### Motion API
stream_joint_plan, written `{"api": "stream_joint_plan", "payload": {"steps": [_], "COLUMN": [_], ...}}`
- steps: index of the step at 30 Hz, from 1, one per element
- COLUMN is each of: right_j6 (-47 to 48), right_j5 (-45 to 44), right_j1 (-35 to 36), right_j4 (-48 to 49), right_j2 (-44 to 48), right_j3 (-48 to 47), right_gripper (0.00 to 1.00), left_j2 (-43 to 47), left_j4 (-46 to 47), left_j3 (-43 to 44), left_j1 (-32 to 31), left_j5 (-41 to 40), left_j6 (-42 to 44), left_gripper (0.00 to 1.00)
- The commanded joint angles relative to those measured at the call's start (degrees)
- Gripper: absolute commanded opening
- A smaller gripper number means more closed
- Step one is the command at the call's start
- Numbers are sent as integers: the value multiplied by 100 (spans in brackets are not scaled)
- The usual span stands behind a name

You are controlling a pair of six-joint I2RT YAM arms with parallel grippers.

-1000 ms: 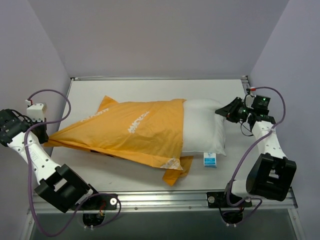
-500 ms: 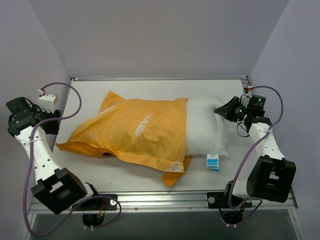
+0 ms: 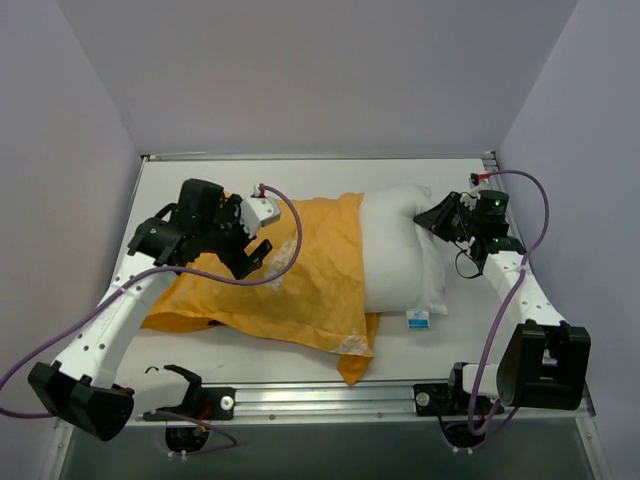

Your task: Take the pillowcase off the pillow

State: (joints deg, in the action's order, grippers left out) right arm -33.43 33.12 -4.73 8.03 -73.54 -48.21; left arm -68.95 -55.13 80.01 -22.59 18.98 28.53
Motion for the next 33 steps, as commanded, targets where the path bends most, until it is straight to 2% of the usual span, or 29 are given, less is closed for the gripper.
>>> {"api": "stream_joint_plan", "payload": {"steps": [1,5,6,7,8,9,11,12,14,16,18,21,22,26,29,30,31,33], "right_j6": [-120,-67,-67,-58,-32,-23,20,82,126,152,170,196,214,267,241,249,258,398], "right_j5": [-113,-166,-166,-166,-166,-166,-175,-183,-184,-140,-96,-34,-8,115,404,501,563,660], "right_j1": [16,16,16,16,16,7,-1,-36,-80,-177,-265,-309,-309,-493,-1063,-1230,-1371,-1627], "right_j4": [427,375,374,366,348,331,252,225,173,164,164,172,155,120,111,102,59,-55], "right_j2": [199,182,182,182,173,173,173,182,164,164,156,120,112,120,199,226,278,314], "right_j3": [-49,-49,-49,-57,-66,-66,-92,-101,-101,-93,-84,-110,-119,-163,-102,-93,-93,-162], "right_gripper": [0,0,0,0,0,0,0,0,0,0,0,0,0,0,0,0,0,0], "left_j2": [-303,-522,-567,-593,-620,-602,-480,-410,-243,-155,-75,-127,-197,-216,-250,-312,-469,-628], "left_j4": [186,731,837,864,864,855,751,698,453,328,293,389,407,617,1029,1083,1136,1154], "left_j3": [-616,-1083,-1127,-1154,-1171,-1172,-1128,-1093,-1023,-987,-1136,-1364,-1400,-1479,-1462,-1409,-1226,-1006], "left_j1": [-263,-272,-272,-246,-220,-185,25,148,603,956,1431,1870,1942,2346,3109,3381,3932,4445], "left_j5": [-1148,-1765,-1845,-2002,-2012,-1969,-1611,-1443,-848,-546,-387,-360,-369,-351,-615,-606,-545,-370], "left_j6": [29,109,100,91,91,82,65,47,108,187,372,556,592,618,566,566,539,522], "left_gripper": [94,94,97,94,82,58,34,26,29,41,41,20,2,2,2,2,2,2]}}
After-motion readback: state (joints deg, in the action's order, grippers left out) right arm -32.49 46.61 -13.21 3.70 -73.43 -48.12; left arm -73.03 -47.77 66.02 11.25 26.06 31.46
